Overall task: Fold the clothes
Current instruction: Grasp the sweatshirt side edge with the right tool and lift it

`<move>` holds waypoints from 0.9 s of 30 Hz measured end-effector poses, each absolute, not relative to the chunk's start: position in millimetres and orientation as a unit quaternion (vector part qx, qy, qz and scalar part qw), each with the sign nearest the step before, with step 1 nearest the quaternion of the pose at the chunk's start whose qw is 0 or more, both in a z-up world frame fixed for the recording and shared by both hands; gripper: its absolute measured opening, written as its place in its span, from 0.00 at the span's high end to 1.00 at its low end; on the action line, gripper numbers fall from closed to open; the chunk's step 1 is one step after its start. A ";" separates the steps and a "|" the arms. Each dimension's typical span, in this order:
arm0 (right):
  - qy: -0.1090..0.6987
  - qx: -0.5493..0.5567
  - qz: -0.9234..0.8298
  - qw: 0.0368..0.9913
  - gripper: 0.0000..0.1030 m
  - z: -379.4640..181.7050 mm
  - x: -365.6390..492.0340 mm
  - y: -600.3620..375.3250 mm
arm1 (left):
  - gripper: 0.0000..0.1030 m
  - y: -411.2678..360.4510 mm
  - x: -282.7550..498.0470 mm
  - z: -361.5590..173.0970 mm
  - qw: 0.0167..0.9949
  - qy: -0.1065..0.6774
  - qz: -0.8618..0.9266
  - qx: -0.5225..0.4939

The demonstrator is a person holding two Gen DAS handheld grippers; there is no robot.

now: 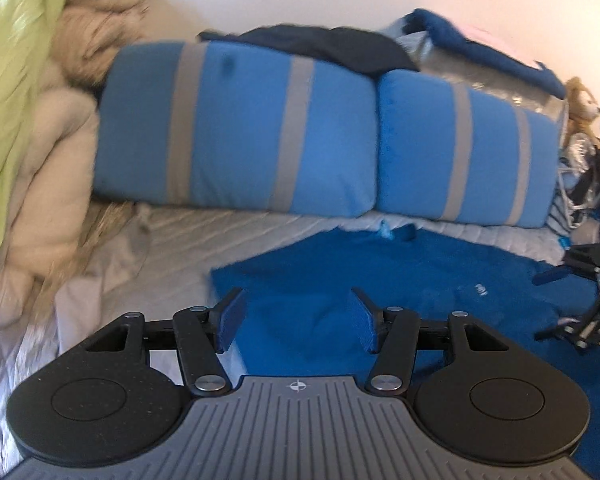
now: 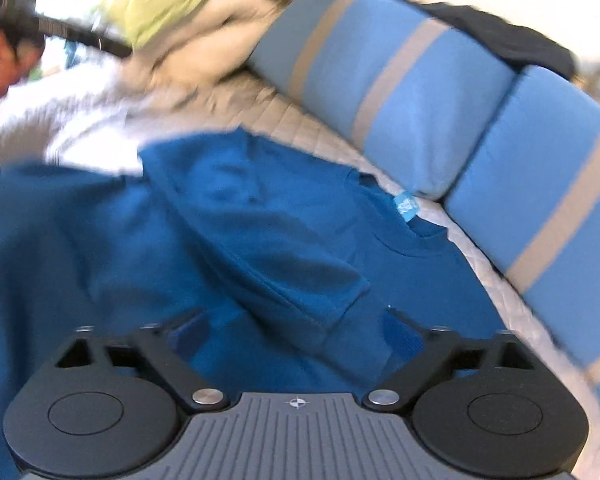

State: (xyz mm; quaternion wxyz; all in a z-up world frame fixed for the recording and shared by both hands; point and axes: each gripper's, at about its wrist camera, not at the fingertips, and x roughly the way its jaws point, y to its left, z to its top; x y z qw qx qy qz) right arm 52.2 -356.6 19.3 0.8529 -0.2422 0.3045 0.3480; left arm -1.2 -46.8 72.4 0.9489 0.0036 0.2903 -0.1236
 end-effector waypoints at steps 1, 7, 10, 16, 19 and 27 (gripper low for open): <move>0.309 -0.257 0.352 0.845 0.22 13.8 59.4 -351.0 | 0.46 -43.0 -2.9 68.7 0.948 0.295 -0.120 0.000; 0.326 -0.312 0.393 0.801 0.41 -13.8 95.6 -322.7 | 0.46 -26.8 -9.7 50.9 0.943 0.314 -0.107 -0.015; 0.333 -0.352 0.397 0.779 0.53 -26.4 102.6 -309.6 | 0.46 -22.0 -12.9 44.8 0.942 0.319 -0.105 -0.018; 0.348 -0.363 0.406 0.763 0.91 -25.5 99.1 -307.1 | 0.46 -15.4 -16.9 33.2 0.938 0.331 -0.099 -0.020; 0.354 -0.368 0.423 0.748 0.91 -15.2 81.8 -308.1 | 0.46 -13.5 -17.1 29.6 0.937 0.335 -0.098 -0.021; 0.333 -0.423 0.422 0.730 0.43 -15.5 61.7 -303.7 | 0.46 -15.9 -18.4 27.7 0.937 0.336 -0.096 -0.026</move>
